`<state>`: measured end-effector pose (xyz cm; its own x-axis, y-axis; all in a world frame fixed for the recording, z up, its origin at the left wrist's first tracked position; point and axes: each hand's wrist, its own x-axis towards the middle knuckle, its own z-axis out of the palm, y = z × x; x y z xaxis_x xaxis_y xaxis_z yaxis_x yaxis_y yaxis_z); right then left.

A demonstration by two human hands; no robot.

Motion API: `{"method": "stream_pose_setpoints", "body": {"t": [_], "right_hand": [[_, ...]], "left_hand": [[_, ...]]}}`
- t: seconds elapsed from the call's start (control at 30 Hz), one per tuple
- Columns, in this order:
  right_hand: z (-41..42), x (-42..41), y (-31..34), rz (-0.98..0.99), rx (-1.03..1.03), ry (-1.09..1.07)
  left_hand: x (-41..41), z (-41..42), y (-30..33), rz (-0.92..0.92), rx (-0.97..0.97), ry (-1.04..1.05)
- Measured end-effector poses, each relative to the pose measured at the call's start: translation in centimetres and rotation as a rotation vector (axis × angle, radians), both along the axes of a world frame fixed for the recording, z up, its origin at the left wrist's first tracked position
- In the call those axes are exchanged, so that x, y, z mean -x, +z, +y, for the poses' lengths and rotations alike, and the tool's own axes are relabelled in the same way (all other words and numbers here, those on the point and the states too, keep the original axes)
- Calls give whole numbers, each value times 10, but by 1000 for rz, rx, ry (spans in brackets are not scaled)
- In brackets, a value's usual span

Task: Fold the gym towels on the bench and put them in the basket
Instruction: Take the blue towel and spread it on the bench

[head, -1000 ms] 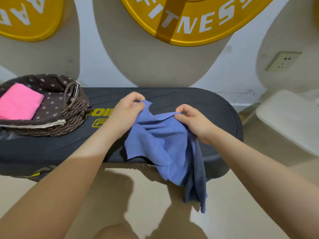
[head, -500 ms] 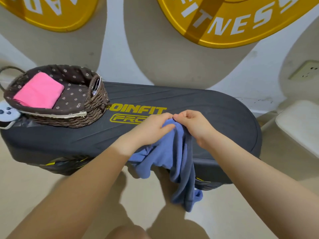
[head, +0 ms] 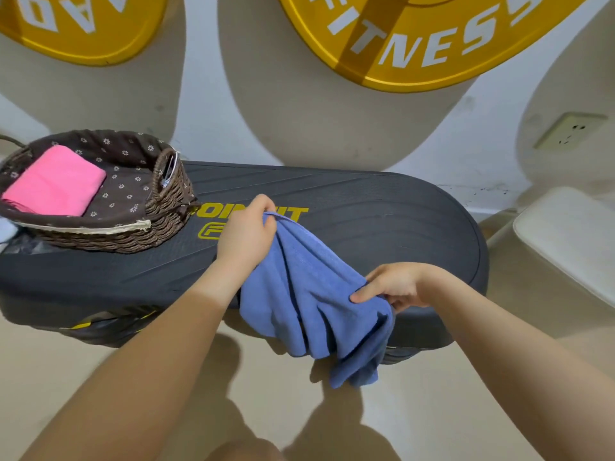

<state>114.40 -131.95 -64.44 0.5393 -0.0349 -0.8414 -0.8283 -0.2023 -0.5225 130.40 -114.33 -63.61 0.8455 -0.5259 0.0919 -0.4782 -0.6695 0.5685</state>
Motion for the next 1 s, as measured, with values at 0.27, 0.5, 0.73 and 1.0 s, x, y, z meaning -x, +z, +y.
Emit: {"method": "stream_pose_setpoints", "body": {"t": [0.27,0.5,0.73,1.0], "right_hand": [[-10,-28,10,-371,151,-460],[-17,-84,20,-532,642,-498],[-20,-110,-17,-476,865,-443],[-22,-94,-56,-263,982,-296]], "left_hand": [[-49,3,-11,-318,-384,-29],[-102,-24,18,-503,-375,-142],[-112,-54,-17,-709,-261,-12],[-45,-72,-99,20,-405,-544]]}}
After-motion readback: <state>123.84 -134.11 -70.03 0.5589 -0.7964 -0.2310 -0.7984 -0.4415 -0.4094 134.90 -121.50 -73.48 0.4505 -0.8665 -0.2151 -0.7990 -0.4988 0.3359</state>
